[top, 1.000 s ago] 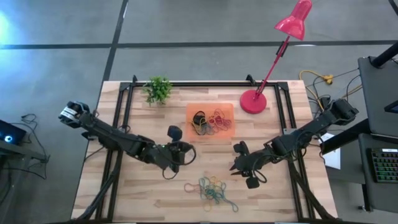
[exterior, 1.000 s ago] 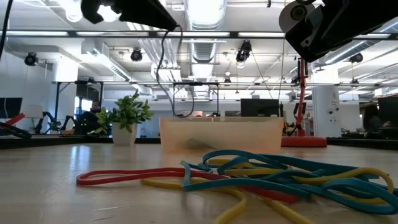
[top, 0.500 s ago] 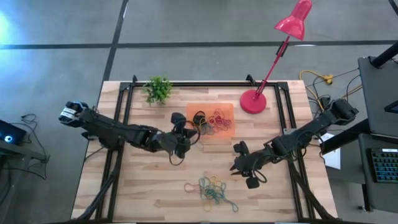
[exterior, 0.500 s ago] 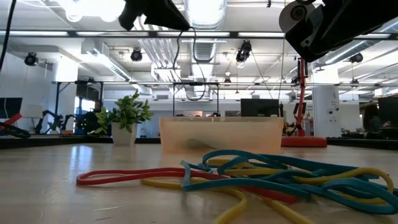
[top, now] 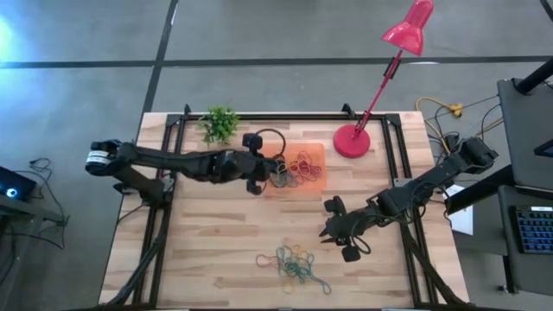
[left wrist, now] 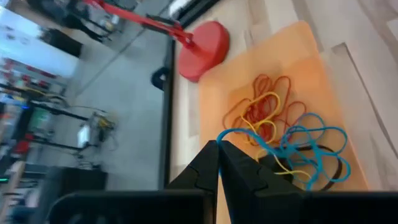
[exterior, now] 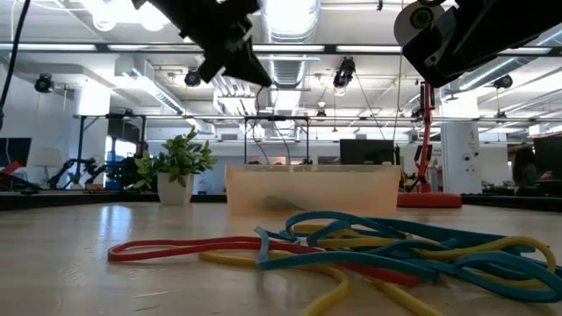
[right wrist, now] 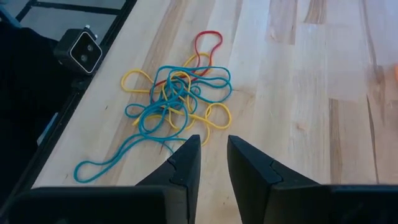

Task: Pick and place rubber bands into bin
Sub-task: Put the blue rubber band into the bin

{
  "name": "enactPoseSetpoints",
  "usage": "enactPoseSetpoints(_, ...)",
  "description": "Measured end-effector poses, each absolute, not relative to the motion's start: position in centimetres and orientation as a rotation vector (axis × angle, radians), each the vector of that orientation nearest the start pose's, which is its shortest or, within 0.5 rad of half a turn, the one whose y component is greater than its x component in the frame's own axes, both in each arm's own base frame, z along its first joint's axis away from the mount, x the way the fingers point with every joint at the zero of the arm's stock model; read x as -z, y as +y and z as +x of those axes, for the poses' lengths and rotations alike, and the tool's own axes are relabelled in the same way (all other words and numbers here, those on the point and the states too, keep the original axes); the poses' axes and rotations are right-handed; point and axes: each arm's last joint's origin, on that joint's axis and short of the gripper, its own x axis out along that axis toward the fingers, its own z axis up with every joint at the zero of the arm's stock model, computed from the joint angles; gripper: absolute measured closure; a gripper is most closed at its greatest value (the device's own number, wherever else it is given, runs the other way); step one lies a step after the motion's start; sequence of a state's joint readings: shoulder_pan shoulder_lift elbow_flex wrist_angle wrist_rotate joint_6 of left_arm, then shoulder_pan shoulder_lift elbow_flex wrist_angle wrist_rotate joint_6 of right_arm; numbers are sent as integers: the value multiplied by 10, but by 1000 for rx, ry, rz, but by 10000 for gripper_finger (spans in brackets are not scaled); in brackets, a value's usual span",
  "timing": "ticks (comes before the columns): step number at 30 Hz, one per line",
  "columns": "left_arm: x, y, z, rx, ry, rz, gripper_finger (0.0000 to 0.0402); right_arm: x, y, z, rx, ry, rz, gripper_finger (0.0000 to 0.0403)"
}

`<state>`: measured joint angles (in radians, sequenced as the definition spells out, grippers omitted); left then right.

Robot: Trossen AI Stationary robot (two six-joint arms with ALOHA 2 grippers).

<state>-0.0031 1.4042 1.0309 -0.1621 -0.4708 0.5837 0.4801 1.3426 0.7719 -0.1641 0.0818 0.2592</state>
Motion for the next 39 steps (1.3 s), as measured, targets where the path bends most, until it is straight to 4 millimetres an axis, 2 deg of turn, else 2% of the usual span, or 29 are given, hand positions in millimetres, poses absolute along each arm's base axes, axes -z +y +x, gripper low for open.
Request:
enactPoseSetpoints(12,-258,44,318,-352,716,552,401,-215,123,242,-287,734,46,327)
enactPoseSetpoints(19,-248,43,324,-294,731,539,401,-216,123,242,-287,732,49,328)
enactPoseSetpoints(28,-248,41,324,-235,714,521,398,-216,123,242,-286,731,49,332)
enactPoseSetpoints(39,-249,41,324,-224,709,516,292,-216,123,242,-281,729,48,334)
